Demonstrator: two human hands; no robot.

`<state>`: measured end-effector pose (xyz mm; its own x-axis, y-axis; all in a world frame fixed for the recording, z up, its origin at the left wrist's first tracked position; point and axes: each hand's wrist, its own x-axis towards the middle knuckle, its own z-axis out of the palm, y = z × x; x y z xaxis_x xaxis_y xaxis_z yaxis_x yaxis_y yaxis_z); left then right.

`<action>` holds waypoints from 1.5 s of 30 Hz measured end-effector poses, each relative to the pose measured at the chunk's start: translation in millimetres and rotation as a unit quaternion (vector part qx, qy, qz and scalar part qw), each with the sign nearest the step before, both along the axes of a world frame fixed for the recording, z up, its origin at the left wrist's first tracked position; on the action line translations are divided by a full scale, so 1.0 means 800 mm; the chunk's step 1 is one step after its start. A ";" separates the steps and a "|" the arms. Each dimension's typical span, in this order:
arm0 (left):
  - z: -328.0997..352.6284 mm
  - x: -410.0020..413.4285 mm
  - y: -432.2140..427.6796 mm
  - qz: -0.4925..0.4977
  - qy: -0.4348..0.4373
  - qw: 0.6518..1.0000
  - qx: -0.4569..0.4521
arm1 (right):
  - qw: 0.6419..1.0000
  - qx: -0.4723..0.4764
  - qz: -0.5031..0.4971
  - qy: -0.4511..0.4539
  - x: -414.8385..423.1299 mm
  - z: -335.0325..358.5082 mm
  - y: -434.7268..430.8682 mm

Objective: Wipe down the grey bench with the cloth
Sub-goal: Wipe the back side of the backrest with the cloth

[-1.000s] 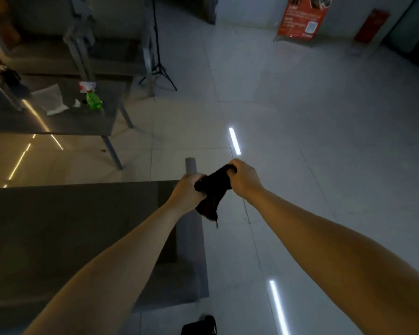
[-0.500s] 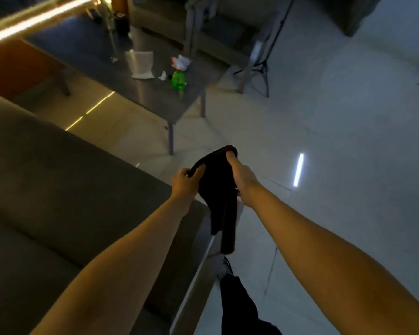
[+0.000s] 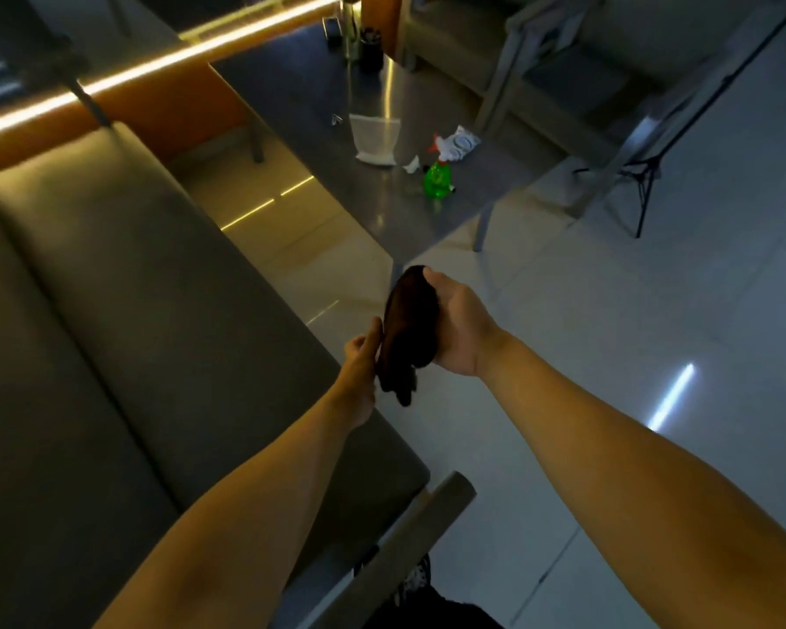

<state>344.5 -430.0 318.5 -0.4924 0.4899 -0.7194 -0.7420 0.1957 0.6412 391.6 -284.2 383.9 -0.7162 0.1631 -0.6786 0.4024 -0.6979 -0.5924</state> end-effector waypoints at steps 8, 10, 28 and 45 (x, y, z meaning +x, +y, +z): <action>0.015 -0.042 0.044 0.077 -0.056 0.990 0.108 | 0.996 0.082 0.032 -0.013 -0.052 0.023 0.057; 0.018 -0.062 0.066 0.127 -0.040 0.988 0.084 | 0.979 0.165 0.091 -0.077 -0.071 0.023 0.093; -0.052 -0.244 0.386 -0.185 0.209 0.916 -0.287 | 0.674 0.549 0.490 -0.065 -0.257 -0.115 0.446; -0.295 -0.432 0.464 0.017 0.160 0.934 -0.318 | 0.791 0.516 0.286 -0.162 -0.451 -0.329 0.445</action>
<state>-1.5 -58.9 82.1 -0.7398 -0.0055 -0.6728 -0.5442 0.5929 0.5936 30.8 72.1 121.1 -0.6889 0.4617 -0.5588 0.7248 0.4403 -0.5298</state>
